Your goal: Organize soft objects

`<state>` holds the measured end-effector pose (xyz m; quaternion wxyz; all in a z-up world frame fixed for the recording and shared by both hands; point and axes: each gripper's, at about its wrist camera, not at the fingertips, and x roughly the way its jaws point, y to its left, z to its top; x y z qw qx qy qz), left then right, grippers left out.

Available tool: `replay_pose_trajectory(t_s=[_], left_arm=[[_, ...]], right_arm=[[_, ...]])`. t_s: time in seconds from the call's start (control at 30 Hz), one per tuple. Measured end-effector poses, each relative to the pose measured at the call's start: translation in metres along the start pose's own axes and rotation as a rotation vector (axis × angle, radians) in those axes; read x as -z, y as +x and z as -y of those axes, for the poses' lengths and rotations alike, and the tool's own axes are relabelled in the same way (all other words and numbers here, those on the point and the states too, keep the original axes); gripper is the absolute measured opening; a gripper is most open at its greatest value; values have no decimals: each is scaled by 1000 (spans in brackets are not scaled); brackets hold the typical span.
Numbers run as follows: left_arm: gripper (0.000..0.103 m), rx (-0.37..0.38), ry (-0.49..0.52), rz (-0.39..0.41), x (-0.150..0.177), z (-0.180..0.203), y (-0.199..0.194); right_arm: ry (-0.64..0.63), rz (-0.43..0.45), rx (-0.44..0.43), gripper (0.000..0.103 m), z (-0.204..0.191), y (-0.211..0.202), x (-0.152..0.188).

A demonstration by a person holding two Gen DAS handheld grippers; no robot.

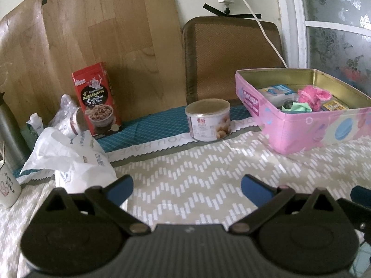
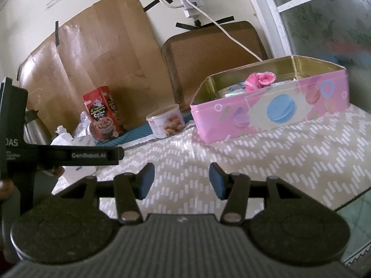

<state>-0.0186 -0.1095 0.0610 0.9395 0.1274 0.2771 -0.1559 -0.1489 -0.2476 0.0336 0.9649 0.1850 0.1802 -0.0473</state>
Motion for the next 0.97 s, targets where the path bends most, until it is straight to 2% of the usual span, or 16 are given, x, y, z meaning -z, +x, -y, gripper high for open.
replay_pose_trajectory(t_s=[0.7,0.97], left_arm=[[103,63,29,40,-4,14,-25],[103,125,49,65,-2,22,-29]], right_arm=[[62,77,44,57,9,-10,-6],[61,76,48,58,11,-10,-5]])
